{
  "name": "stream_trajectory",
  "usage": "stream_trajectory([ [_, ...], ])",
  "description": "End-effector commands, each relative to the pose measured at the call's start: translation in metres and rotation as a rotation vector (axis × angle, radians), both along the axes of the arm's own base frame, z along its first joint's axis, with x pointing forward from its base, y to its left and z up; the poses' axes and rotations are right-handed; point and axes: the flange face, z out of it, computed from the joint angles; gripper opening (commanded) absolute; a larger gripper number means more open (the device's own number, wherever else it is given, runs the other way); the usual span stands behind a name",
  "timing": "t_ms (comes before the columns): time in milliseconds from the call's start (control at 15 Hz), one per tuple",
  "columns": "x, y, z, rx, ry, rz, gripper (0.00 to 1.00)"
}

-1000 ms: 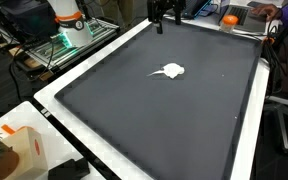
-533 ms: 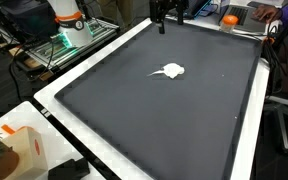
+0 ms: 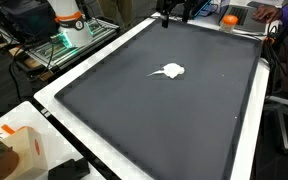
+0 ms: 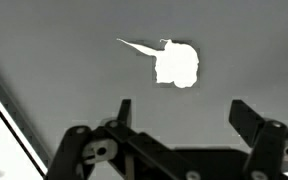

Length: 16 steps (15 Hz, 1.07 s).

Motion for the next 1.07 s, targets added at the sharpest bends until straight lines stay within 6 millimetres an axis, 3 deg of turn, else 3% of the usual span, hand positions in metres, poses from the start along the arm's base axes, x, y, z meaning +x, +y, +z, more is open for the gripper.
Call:
stream_trajectory([
  [0, 0.031, 0.006, -0.011, -0.018, 0.115, 0.001, 1.00],
  [67, 0.014, 0.003, -0.002, -0.012, 0.059, -0.004, 1.00],
  [400, 0.020, 0.004, -0.002, -0.013, 0.060, -0.005, 1.00],
  [733, 0.053, -0.002, -0.018, -0.045, 0.095, -0.067, 1.00],
  [1000, 0.081, -0.005, -0.027, 0.094, 0.185, 0.012, 1.00],
])
